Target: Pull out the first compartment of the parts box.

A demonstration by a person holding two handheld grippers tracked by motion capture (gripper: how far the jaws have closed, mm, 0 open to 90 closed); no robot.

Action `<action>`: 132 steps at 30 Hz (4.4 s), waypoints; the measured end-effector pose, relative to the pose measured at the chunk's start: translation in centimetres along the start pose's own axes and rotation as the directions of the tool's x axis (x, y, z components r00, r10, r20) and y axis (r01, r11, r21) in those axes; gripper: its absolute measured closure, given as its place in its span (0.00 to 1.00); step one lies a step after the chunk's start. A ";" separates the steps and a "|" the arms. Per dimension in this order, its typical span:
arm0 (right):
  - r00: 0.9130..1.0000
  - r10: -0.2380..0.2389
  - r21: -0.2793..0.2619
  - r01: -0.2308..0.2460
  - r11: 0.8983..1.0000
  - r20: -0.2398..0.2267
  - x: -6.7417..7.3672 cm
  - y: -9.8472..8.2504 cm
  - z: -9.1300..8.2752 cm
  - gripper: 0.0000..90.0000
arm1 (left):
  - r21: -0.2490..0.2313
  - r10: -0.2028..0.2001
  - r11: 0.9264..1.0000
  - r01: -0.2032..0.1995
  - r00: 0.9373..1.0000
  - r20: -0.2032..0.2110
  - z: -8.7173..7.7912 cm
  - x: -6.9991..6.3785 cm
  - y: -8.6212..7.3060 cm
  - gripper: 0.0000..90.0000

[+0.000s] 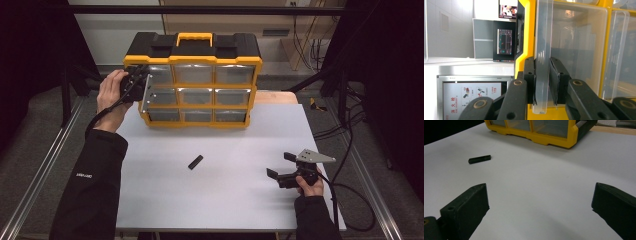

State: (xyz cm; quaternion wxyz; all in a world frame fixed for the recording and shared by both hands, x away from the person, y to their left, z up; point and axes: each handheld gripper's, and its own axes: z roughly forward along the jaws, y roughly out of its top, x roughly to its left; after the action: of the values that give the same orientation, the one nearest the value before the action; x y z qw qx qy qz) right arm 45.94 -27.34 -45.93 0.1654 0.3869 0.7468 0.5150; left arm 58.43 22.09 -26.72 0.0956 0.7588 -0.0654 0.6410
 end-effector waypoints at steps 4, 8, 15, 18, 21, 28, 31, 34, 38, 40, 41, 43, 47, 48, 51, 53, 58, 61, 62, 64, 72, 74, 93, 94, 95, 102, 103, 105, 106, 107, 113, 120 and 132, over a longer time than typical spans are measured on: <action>1.000 0.000 0.000 0.000 1.000 -0.001 0.0 0.0 0.0 0.01 | 0.004 0.006 1.000 -0.006 1.000 0.001 -0.2 0.0 0.1 0.85; 1.000 -0.001 0.001 0.001 1.000 -0.001 0.0 0.0 0.0 0.01 | 0.003 0.011 1.000 -0.011 1.000 0.001 -0.5 -0.1 0.2 0.85; 1.000 -0.001 0.002 0.001 1.000 -0.001 0.0 0.0 0.0 0.01 | 0.004 0.019 1.000 -0.019 1.000 -0.001 -0.8 -0.2 0.2 0.85; 1.000 -0.001 0.002 0.001 1.000 -0.002 0.0 0.0 0.0 0.01 | 0.006 0.024 1.000 -0.023 1.000 -0.002 -1.0 -0.2 0.3 0.85; 1.000 -0.002 0.001 0.002 1.000 -0.001 0.0 0.0 0.0 0.01 | 0.007 0.024 1.000 -0.024 1.000 -0.002 -1.2 -0.3 0.3 0.85; 1.000 -0.002 0.001 0.002 1.000 -0.001 0.0 0.0 0.0 0.01 | 0.006 0.027 1.000 -0.027 1.000 -0.005 -1.5 -0.4 0.4 0.85; 1.000 -0.001 0.002 0.001 1.000 -0.001 0.1 0.0 0.0 0.01 | 0.012 0.030 0.999 -0.030 1.000 -0.005 -1.7 -0.4 0.5 0.85; 1.000 -0.001 0.002 0.001 1.000 0.000 0.1 0.0 0.0 0.01 | 0.009 0.031 0.999 -0.031 0.999 -0.006 -1.8 -0.5 0.5 0.85; 1.000 -0.001 0.002 0.001 1.000 0.000 0.1 0.0 0.0 0.01 | 0.011 0.038 0.999 -0.038 0.999 -0.009 -2.0 -0.6 0.5 0.85; 1.000 -0.001 0.002 0.001 1.000 0.000 0.1 0.0 0.0 0.01 | 0.015 0.039 0.999 -0.039 0.999 -0.008 -2.1 -0.5 0.5 0.85; 1.000 -0.001 0.002 0.001 1.000 0.000 0.1 0.0 0.0 0.01 | 0.015 0.040 0.999 -0.040 0.999 -0.008 -2.1 -0.6 0.5 0.85; 1.000 -0.001 0.003 0.001 1.000 -0.001 0.1 0.0 0.0 0.01 | 0.016 0.041 0.999 -0.041 0.999 -0.009 -2.2 -0.6 0.5 0.85; 1.000 -0.001 0.001 0.001 1.000 -0.001 0.1 0.0 -0.1 0.01 | 0.019 0.044 0.999 -0.043 0.999 -0.011 -2.4 -0.7 0.5 0.85; 1.000 -0.002 0.001 0.002 1.000 0.000 0.1 0.0 -0.1 0.01 | 0.018 0.043 0.999 -0.043 0.999 -0.011 -2.4 -0.7 0.5 0.85; 1.000 -0.003 0.001 0.003 1.000 0.000 0.1 0.0 -0.1 0.01 | 0.020 0.048 0.999 -0.047 0.999 -0.015 -2.5 -0.7 0.6 0.86; 1.000 -0.002 0.001 0.002 1.000 0.000 0.1 0.0 -0.1 0.01 | 0.021 0.046 0.999 -0.046 0.999 -0.015 -2.6 -0.8 0.6 0.86; 1.000 -0.002 0.002 0.002 1.000 0.000 0.1 0.0 -0.1 0.01 | 0.018 0.050 0.999 -0.050 0.999 -0.016 -2.8 -0.8 0.6 0.86; 1.000 -0.002 0.002 0.002 1.000 0.000 0.1 0.0 -0.1 0.01 | 0.020 0.049 0.999 -0.048 0.999 -0.015 -2.9 -0.8 0.6 0.86; 1.000 -0.002 0.002 0.002 1.000 0.000 0.1 0.0 -0.1 0.01 | 0.019 0.048 0.999 -0.048 0.999 -0.016 -2.9 -0.8 0.7 0.86; 1.000 -0.002 0.002 0.002 1.000 0.000 0.1 0.0 -0.1 0.01 | 0.021 0.044 0.999 -0.043 0.999 -0.015 -3.0 -0.9 0.7 0.86; 1.000 -0.001 0.001 0.001 1.000 -0.001 0.1 0.1 -0.1 0.01 | 0.016 0.048 0.999 -0.048 0.999 -0.015 -3.2 -0.9 0.7 0.86; 1.000 -0.003 0.001 0.003 1.000 0.000 0.1 0.1 -0.1 0.01 | 0.014 0.048 0.999 -0.048 0.999 -0.017 -3.3 -1.0 0.7 0.86; 1.000 -0.002 0.004 0.002 1.000 0.001 0.1 0.0 -0.1 0.01 | 0.009 0.050 0.999 -0.050 0.999 -0.020 -3.9 -1.1 0.7 0.86; 1.000 -0.002 0.004 0.002 1.000 0.001 0.1 0.0 -0.1 0.01 | 0.006 0.050 0.999 -0.050 0.999 -0.021 -3.9 -1.1 0.7 0.86; 1.000 -0.003 0.003 0.003 1.000 0.001 0.1 0.0 -0.1 0.01 | 0.006 0.049 0.999 -0.049 0.999 -0.021 -3.9 -1.1 0.7 0.86; 1.000 -0.003 0.003 0.003 1.000 0.001 0.1 0.1 -0.1 0.01 | 0.005 0.049 0.999 -0.049 0.999 -0.021 -4.1 -1.2 0.7 0.86; 1.000 -0.002 0.002 0.002 1.000 0.001 0.1 0.1 -0.1 0.01 | 0.005 0.049 0.999 -0.048 0.999 -0.021 -4.1 -1.2 0.7 0.86; 1.000 -0.001 0.002 0.001 1.000 0.001 0.1 0.0 -0.1 0.01 | 0.004 0.048 0.999 -0.048 0.999 -0.024 -4.2 -1.2 0.7 0.86; 1.000 -0.003 0.003 0.003 1.000 0.002 0.1 0.0 -0.1 0.01 | 0.003 0.048 0.999 -0.048 0.999 -0.025 -4.2 -1.3 0.7 0.86; 1.000 -0.002 0.003 0.002 1.000 0.001 0.1 0.0 -0.1 0.01 | 0.004 0.048 0.999 -0.048 0.999 -0.026 -4.2 -1.3 0.7 0.86; 1.000 -0.001 0.001 0.001 1.000 0.002 0.1 0.1 -0.1 0.01 | 0.001 0.047 0.999 -0.047 0.998 -0.031 -4.3 -1.5 0.7 0.86; 1.000 0.001 0.000 -0.001 1.000 0.001 0.1 0.1 -0.1 0.01 | -0.001 0.047 0.999 -0.047 0.998 -0.028 -4.4 -1.4 0.7 0.86; 1.000 -0.001 0.001 0.001 1.000 0.001 0.1 0.1 -0.1 0.01 | 0.003 0.058 0.998 -0.058 0.998 -0.029 -4.7 -1.4 0.9 0.86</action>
State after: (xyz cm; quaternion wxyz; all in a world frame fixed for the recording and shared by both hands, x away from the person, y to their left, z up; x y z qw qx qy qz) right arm 45.85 -27.33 -45.82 0.1659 0.3869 0.7471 0.5144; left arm 53.45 22.23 -27.31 0.0772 0.7473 -0.0853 0.6545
